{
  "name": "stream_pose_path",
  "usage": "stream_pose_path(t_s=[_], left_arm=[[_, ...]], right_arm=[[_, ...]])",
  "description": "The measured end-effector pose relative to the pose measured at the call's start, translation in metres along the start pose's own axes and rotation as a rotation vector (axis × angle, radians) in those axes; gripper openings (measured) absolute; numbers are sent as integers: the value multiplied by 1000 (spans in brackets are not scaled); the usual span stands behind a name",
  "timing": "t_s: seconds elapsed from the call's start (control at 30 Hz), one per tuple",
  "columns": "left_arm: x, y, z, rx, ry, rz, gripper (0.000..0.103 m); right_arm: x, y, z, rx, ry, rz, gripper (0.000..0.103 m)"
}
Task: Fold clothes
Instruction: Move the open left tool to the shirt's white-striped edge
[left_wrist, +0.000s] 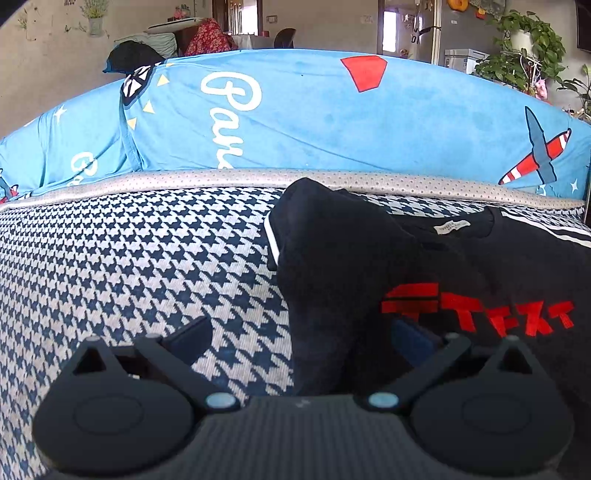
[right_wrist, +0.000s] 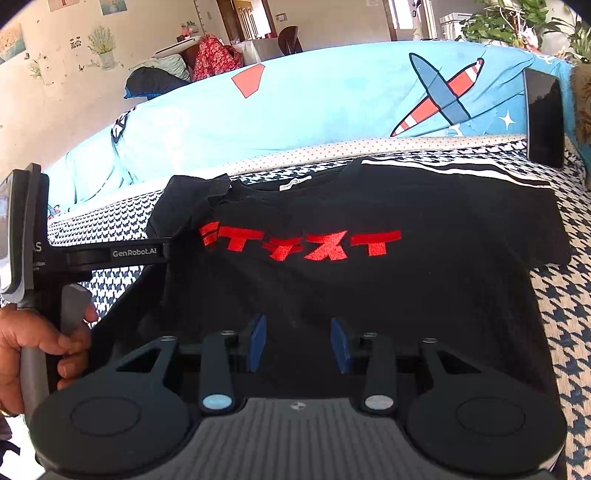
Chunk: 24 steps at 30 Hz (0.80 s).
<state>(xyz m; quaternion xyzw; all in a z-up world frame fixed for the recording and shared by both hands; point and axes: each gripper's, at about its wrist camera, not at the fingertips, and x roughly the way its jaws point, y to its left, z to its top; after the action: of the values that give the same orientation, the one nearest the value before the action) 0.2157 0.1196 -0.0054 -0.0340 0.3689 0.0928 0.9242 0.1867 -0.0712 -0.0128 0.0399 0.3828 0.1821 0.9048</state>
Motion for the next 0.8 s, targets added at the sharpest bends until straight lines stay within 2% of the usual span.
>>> stream_pose_path(t_s=[0.2,0.3,0.4,0.53,0.6,0.73,0.8], left_arm=[[16,-2,0,12,3,44,103],[21,-2,0,16,-1,90,100],[23,3,1,-20,0,96,87],[17,3,4,-39,-27,102,59],[13,4,4,-42,-45,109,54],[4,20,5,-132,-44,125,55],[0,33,5,-168,-45,165,57]], right_arm=[[17,6,8,40,14,6,38],[21,8,9,44,24,8,38],[24,12,9,42,24,13,38],[26,16,9,35,25,13,38],[26,17,9,32,27,11,38],[28,19,8,11,35,5,38],[30,21,7,-8,43,-4,38]])
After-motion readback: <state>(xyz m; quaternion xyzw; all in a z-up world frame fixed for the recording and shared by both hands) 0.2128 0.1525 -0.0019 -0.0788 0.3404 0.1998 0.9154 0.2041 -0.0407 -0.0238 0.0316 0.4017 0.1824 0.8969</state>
